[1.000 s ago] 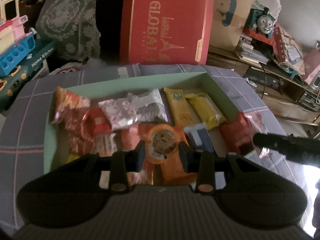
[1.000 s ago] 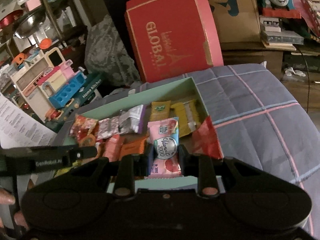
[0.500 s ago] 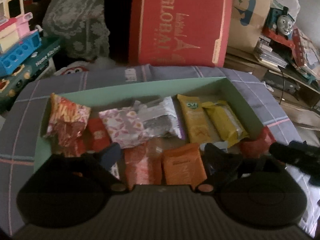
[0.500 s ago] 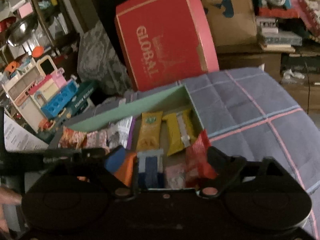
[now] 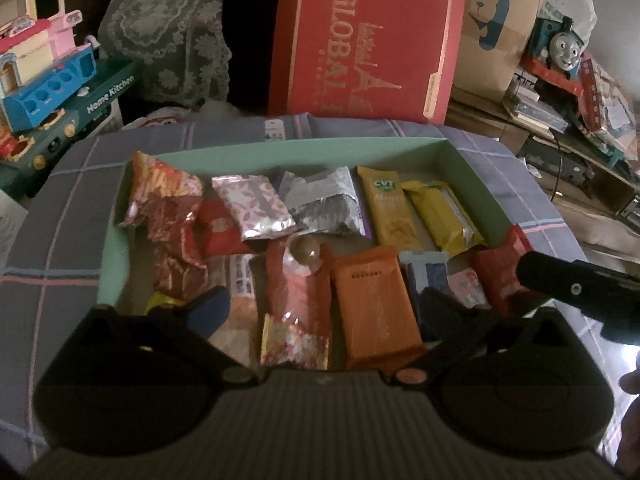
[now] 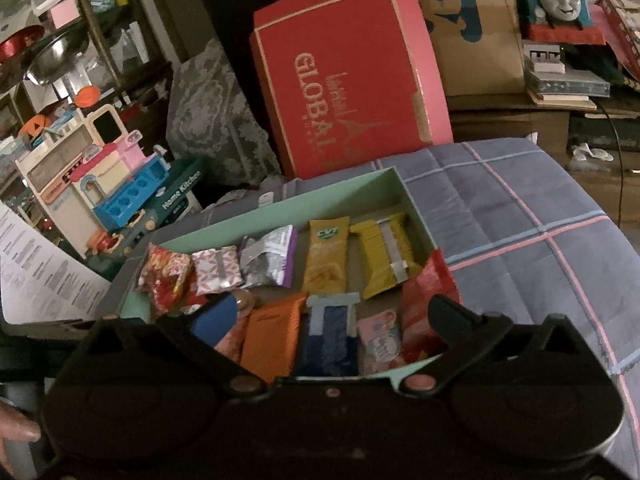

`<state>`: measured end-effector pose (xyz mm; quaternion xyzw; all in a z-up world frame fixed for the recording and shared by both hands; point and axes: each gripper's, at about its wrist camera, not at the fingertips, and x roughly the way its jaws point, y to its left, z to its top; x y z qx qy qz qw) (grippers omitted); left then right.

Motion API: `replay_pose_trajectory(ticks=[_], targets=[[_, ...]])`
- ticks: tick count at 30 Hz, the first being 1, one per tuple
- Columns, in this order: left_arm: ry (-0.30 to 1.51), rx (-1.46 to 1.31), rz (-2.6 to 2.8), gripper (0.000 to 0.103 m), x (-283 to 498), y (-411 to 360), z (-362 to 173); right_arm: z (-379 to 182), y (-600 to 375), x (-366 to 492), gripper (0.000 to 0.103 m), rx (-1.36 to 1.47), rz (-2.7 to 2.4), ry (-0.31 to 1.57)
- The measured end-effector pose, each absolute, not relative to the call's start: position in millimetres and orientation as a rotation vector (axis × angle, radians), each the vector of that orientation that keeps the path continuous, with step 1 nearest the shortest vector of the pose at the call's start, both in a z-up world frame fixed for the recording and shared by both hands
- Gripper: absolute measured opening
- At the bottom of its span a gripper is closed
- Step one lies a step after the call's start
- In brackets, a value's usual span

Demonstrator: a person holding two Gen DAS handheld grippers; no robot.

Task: Organize snacks
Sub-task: 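Carry the orange candy and pink-white candy packet into the tray and release both, then grasp the pink wrapped candy with the right gripper while the left grasps the brown-gold wafer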

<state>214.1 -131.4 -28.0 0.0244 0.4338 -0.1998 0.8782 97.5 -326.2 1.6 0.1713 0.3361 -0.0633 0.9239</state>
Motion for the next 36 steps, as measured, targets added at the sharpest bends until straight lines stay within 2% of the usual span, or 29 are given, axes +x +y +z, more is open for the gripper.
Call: replay_pose_trajectory(ticks=[21,36], targets=[[0.871,-0.019,-0.361,0.103,142.1,-63.4,1.1,16.1,-278.8,46.0,0.103,0.347,-0.081,0.724],[0.96,-0.021,-0.256,0.103,102.1,-5.7,-42.7,1.4,-252.4,28.8,0.103,0.319,-0.025,0.805]])
